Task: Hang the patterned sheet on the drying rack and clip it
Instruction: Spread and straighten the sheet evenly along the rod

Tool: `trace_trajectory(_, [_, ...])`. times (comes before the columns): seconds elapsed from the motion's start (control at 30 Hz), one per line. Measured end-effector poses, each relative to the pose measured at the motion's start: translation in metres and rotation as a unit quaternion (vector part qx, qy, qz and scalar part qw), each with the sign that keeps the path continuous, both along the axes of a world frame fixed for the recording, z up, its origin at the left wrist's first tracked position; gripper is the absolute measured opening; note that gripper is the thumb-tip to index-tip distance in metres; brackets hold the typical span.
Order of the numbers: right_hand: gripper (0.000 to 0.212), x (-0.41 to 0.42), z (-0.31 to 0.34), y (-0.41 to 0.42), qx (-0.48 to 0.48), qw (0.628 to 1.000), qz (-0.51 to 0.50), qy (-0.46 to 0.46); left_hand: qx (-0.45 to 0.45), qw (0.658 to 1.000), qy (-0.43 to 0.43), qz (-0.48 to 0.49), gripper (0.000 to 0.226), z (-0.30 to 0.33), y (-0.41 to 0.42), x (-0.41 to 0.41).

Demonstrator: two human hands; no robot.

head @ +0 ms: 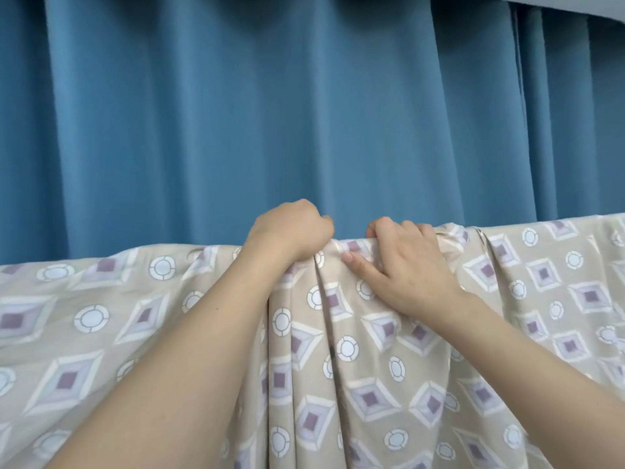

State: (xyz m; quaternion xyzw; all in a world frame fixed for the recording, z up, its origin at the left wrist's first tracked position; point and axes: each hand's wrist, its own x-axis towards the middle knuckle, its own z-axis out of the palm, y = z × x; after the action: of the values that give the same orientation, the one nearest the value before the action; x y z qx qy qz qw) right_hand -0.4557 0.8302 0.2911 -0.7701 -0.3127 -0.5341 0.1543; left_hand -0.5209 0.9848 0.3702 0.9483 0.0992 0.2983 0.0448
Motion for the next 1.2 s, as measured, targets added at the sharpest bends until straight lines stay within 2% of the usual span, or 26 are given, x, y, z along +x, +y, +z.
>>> trace_trajectory(0.07, [0.05, 0.003, 0.003, -0.003, -0.009, 0.999, 0.031, -0.021, 0.071, 0.993, -0.094, 0.019, 0.038, -0.013, 0.001, -0.014])
trace_trajectory(0.13, [0.042, 0.002, 0.009, -0.009, -0.024, 0.997, 0.065, -0.027, 0.133, 0.98, -0.145, 0.013, 0.044, -0.026, 0.004, -0.028])
trace_trajectory(0.2, [0.031, -0.004, 0.014, -0.012, -0.04, 0.994, 0.095, -0.02, 0.168, 0.974, -0.155, 0.001, 0.045, -0.039, 0.011, -0.039])
trace_trajectory(0.33, [0.019, -0.008, 0.022, -0.016, -0.043, 0.989, 0.122, 0.075, 0.24, 0.952, -0.191, 0.008, 0.044, -0.063, 0.033, -0.052])
trace_trajectory(0.4, [0.017, -0.006, 0.027, -0.015, -0.043, 0.991, 0.095, 0.09, 0.26, 0.94, -0.216, 0.041, 0.053, -0.075, 0.04, -0.062])
trace_trajectory(0.47, [0.015, -0.003, 0.032, -0.01, -0.055, 0.998, 0.014, -0.002, 0.264, 0.93, -0.236, 0.101, 0.053, -0.083, 0.037, -0.076])
trace_trajectory(0.53, [0.02, -0.011, 0.038, 0.0, -0.055, 0.993, -0.092, -0.049, 0.252, 0.933, -0.195, 0.168, 0.046, -0.085, 0.025, -0.092])
trace_trajectory(0.6, [0.024, -0.022, 0.047, 0.012, -0.049, 0.988, -0.147, -0.013, 0.189, 0.96, -0.103, 0.177, 0.034, -0.086, 0.017, -0.097])
trace_trajectory(0.63, [0.022, -0.025, 0.051, 0.018, -0.032, 0.988, -0.15, 0.02, 0.139, 0.977, -0.065, 0.147, 0.029, -0.088, 0.017, -0.095])
trace_trajectory(0.67, [0.018, -0.029, 0.057, 0.023, -0.013, 0.989, -0.14, 0.046, 0.055, 0.993, -0.039, 0.096, 0.029, -0.086, 0.019, -0.093])
trace_trajectory(0.7, [0.013, -0.031, 0.063, 0.028, 0.004, 0.99, -0.125, 0.072, -0.076, 0.996, -0.02, 0.036, 0.032, -0.083, 0.023, -0.091])
trace_trajectory(0.73, [0.008, -0.033, 0.07, 0.031, 0.03, 0.99, -0.104, 0.087, -0.228, 0.973, -0.018, -0.031, 0.033, -0.079, 0.026, -0.092])
trace_trajectory(0.77, [0.009, -0.033, 0.077, 0.032, 0.055, 0.99, -0.09, 0.096, -0.353, 0.931, -0.039, -0.088, 0.031, -0.073, 0.03, -0.094])
trace_trajectory(0.8, [0.015, -0.033, 0.085, 0.031, 0.08, 0.988, -0.082, 0.1, -0.431, 0.889, -0.085, -0.127, 0.027, -0.067, 0.034, -0.096])
trace_trajectory(0.87, [0.022, -0.027, 0.099, 0.027, 0.123, 0.985, -0.059, 0.109, -0.479, 0.833, -0.214, -0.177, 0.022, -0.05, 0.04, -0.1])
trace_trajectory(0.93, [0.018, -0.018, 0.11, 0.026, 0.139, 0.982, -0.037, 0.119, -0.425, 0.817, -0.349, -0.175, 0.023, -0.025, 0.05, -0.096])
trace_trajectory(1.0, [0.019, -0.008, 0.115, 0.034, 0.147, 0.98, -0.019, 0.135, -0.354, 0.822, -0.422, -0.141, 0.022, 0.004, 0.061, -0.085])
trace_trajectory(1.07, [0.024, 0.0, 0.11, 0.047, 0.119, 0.976, -0.049, 0.175, -0.284, 0.859, -0.417, -0.089, 0.024, 0.025, 0.071, -0.071])
trace_trajectory(1.1, [0.023, 0.005, 0.105, 0.053, 0.073, 0.973, -0.08, 0.204, -0.236, 0.896, -0.373, -0.045, 0.027, 0.029, 0.074, -0.063])
trace_trajectory(1.13, [0.018, 0.008, 0.1, 0.056, 0.011, 0.964, -0.112, 0.24, -0.182, 0.94, -0.29, 0.009, 0.031, 0.03, 0.078, -0.056])
trace_trajectory(1.17, [0.01, 0.008, 0.094, 0.06, -0.05, 0.949, -0.139, 0.279, -0.13, 0.975, -0.17, 0.055, 0.032, 0.029, 0.081, -0.052])
trace_trajectory(1.2, [0.006, 0.007, 0.09, 0.061, -0.1, 0.931, -0.158, 0.312, -0.081, 0.992, -0.024, 0.091, 0.029, 0.024, 0.079, -0.052])
